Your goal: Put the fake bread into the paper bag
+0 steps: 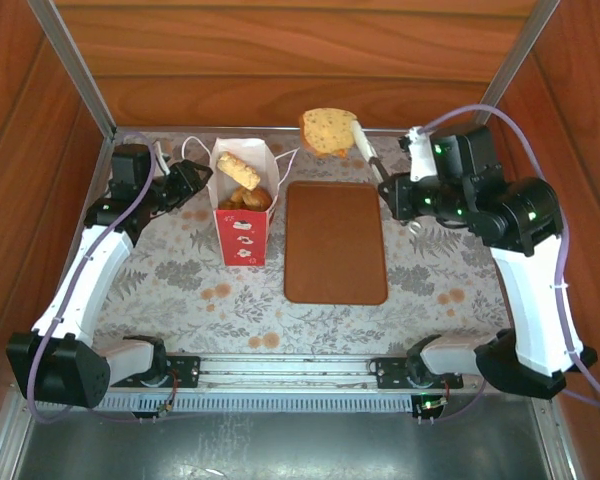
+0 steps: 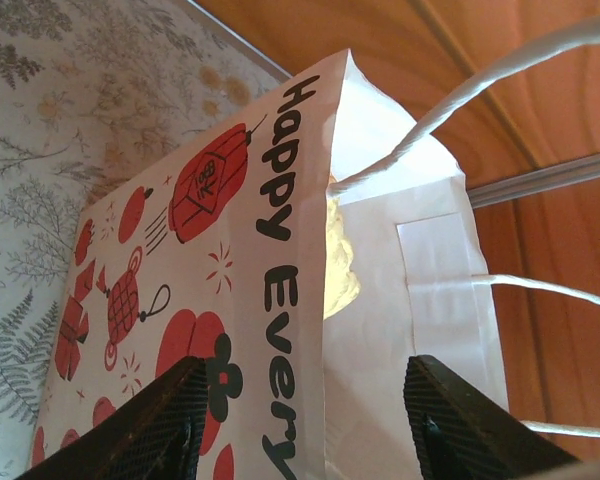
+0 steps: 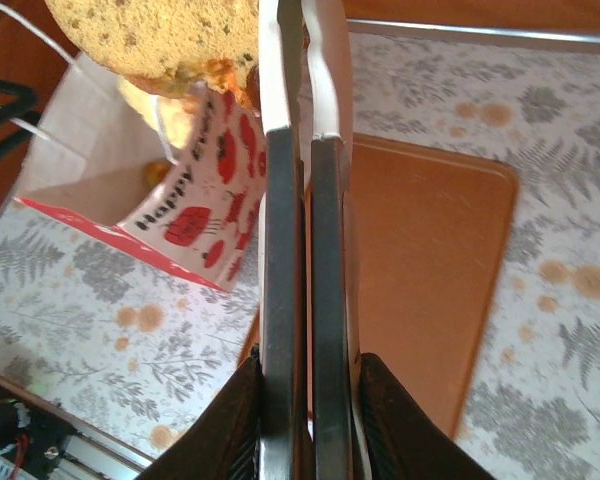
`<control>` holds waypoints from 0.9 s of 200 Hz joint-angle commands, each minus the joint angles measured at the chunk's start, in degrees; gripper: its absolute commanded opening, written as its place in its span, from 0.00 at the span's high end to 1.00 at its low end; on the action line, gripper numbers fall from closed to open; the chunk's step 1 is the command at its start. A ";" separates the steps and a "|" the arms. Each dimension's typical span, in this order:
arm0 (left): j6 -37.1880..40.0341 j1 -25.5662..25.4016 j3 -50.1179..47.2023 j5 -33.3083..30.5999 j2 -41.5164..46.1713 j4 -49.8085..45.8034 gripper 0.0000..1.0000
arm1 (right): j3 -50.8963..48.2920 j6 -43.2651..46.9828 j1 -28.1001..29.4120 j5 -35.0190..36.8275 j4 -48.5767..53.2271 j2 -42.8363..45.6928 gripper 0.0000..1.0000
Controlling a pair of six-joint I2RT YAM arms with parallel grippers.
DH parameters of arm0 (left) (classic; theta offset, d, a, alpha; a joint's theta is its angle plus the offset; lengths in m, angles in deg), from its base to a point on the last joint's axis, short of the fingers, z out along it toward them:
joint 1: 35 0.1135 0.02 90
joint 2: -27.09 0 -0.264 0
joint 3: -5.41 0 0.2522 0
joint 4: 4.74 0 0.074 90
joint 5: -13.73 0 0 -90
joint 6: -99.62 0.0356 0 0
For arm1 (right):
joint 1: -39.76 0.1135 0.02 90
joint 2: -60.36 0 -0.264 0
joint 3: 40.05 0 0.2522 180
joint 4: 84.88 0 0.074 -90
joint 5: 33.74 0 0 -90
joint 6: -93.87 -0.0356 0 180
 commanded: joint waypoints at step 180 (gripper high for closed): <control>-2.02 -2.39 -1.97 -5.53 1.72 2.23 0.93 | 21.69 17.59 11.66 8.77 -0.44 -29.92 0.94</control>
